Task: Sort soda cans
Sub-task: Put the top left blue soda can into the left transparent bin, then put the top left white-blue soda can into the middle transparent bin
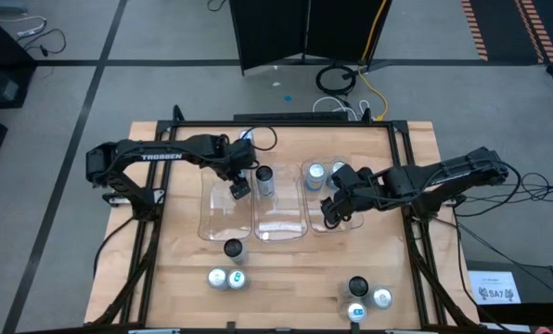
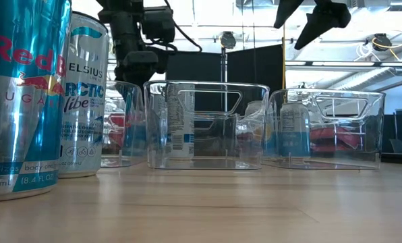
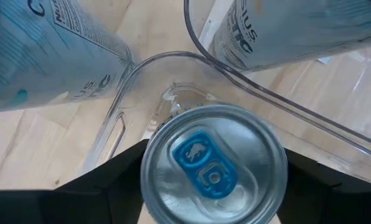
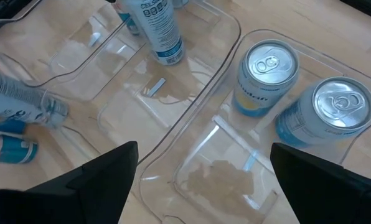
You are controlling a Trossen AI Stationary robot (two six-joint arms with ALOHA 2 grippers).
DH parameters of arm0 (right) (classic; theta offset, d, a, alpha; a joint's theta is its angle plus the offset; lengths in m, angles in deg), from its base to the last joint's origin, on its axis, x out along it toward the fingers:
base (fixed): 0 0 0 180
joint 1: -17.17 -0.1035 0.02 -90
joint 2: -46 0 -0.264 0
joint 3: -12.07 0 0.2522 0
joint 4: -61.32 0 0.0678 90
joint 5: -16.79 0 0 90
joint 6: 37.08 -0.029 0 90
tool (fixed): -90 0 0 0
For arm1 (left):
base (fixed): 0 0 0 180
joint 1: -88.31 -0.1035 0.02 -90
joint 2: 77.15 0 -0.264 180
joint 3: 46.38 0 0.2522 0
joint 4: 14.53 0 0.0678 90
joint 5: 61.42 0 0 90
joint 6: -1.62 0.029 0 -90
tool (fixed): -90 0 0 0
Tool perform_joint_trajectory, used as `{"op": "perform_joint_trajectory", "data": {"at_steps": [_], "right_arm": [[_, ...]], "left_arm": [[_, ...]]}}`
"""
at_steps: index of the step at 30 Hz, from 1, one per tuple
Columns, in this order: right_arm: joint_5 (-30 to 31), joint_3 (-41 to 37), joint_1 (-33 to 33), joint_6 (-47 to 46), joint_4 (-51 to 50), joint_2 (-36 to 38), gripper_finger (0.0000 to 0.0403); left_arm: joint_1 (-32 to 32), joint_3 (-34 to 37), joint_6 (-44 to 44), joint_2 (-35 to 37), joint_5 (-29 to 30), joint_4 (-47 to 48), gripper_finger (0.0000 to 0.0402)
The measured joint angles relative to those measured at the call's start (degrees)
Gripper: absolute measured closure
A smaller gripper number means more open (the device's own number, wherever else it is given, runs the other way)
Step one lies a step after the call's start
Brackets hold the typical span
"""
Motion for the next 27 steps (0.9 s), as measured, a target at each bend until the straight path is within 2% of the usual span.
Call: {"op": "perform_joint_trajectory", "data": {"at_steps": [6, 14, 27], "right_arm": [[0.0, 0.0, -0.7, -0.5, 0.0, 0.0, 0.0044], [0.0, 0.0, -0.8, -0.6, 1.0, 0.0, 0.0044], [0.0, 0.0, -0.8, -0.6, 2.1, 0.0, 0.0044]], "left_arm": [[0.0, 0.0, 0.0, 0.1, -0.3, 0.1, 0.0071], [0.0, -1.1, -0.1, 3.8, -0.3, 1.9, 0.0068], [0.0, -3.2, -2.4, 16.7, 0.0, 3.5, 0.0068]]}}
